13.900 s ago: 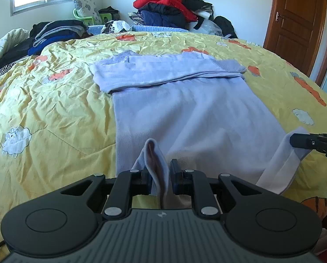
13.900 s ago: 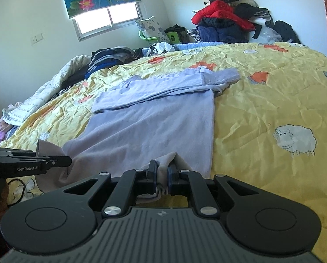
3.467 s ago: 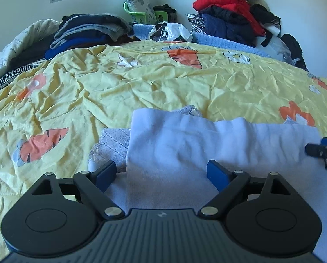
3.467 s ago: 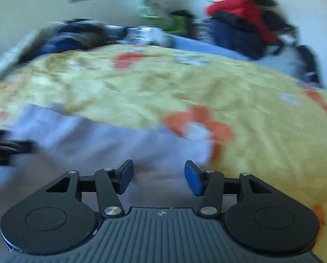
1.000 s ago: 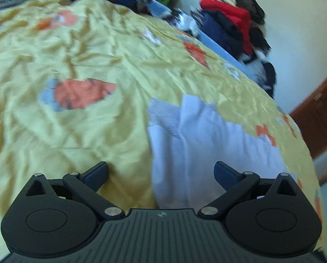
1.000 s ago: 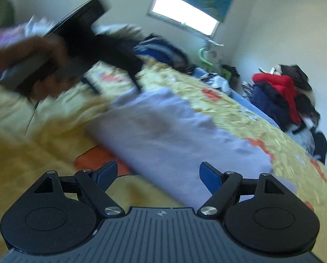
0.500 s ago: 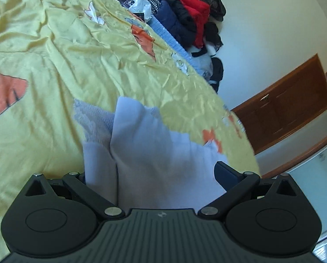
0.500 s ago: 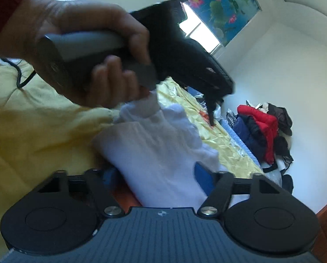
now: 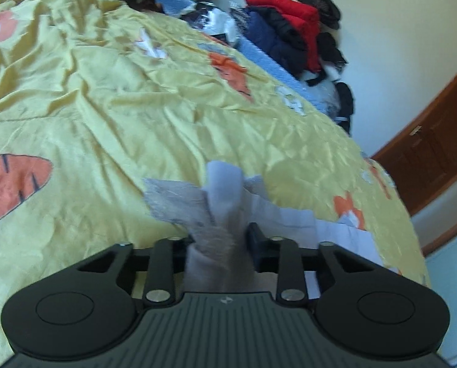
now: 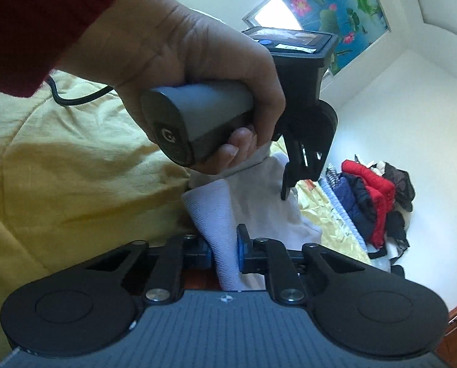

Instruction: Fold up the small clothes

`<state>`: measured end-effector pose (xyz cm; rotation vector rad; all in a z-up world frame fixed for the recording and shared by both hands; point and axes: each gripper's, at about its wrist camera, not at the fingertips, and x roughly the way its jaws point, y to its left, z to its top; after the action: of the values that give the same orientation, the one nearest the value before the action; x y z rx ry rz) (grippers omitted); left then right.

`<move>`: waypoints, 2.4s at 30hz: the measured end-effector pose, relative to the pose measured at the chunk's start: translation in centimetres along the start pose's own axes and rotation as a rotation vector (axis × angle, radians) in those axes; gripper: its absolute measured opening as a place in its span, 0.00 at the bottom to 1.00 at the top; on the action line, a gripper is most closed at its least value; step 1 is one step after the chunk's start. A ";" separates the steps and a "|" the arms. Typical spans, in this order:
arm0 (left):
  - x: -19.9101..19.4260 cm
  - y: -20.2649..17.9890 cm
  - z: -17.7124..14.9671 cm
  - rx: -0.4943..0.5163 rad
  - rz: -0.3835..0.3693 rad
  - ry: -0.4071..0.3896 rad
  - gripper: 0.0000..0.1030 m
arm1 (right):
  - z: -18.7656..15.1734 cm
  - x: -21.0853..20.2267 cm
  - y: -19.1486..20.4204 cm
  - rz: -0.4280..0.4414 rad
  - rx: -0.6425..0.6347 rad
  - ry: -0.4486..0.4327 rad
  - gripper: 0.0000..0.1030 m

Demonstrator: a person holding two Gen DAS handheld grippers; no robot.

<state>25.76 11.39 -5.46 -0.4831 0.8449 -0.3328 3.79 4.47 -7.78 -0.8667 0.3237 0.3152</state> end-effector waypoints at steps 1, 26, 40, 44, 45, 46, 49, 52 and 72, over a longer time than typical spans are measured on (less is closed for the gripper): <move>0.0 -0.3 0.0 0.015 0.026 0.003 0.18 | 0.0 0.0 -0.1 0.007 -0.001 0.000 0.15; -2.9 -12.3 0.9 0.160 0.246 -0.049 0.09 | -7.3 -5.9 -14.5 0.176 0.756 -0.162 0.06; 0.8 -20.8 -1.1 0.286 0.239 -0.031 0.09 | -14.3 -6.5 -18.9 0.158 1.012 -0.142 0.06; 2.7 -22.9 -2.3 0.327 0.240 -0.010 0.09 | -16.9 -5.9 -20.1 0.171 1.106 -0.122 0.06; 3.2 -23.2 -2.6 0.332 0.242 -0.005 0.09 | -17.4 -5.7 -20.3 0.174 1.127 -0.116 0.06; 3.8 -23.5 -2.8 0.335 0.243 0.002 0.09 | -18.0 -5.6 -20.5 0.178 1.151 -0.110 0.06; 5.4 -24.1 -3.5 0.328 0.244 0.026 0.09 | -19.7 -5.1 -21.0 0.193 1.220 -0.091 0.06; 6.5 -24.7 -3.9 0.334 0.252 0.034 0.09 | -20.7 -4.7 -21.3 0.190 1.249 -0.078 0.06; 10.1 -27.3 -6.2 0.374 0.297 0.059 0.09 | -24.4 -3.5 -21.1 0.240 1.422 -0.038 0.06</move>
<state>24.75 -17.96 -0.82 0.0018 0.8743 -0.2242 5.41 -27.92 -6.66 0.5789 0.5053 0.2397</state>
